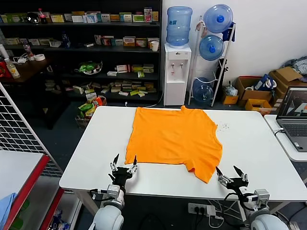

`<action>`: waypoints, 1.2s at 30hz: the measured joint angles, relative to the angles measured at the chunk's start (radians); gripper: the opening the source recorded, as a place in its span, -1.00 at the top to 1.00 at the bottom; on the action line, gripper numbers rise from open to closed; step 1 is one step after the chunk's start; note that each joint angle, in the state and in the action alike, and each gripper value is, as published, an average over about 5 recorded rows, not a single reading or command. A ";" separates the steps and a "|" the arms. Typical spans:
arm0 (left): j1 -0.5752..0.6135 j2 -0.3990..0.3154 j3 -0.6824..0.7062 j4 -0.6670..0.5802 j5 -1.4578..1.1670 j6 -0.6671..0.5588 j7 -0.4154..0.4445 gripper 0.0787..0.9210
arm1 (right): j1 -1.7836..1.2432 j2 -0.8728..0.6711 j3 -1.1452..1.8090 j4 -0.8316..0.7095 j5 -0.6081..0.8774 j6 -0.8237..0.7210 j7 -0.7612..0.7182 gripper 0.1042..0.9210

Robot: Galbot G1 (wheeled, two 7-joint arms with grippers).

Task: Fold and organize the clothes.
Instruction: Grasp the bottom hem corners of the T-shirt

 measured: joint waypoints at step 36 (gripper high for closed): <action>-0.090 0.000 0.024 0.045 -0.181 0.267 -0.025 0.13 | 0.131 0.083 -0.113 -0.101 -0.039 -0.077 0.050 0.39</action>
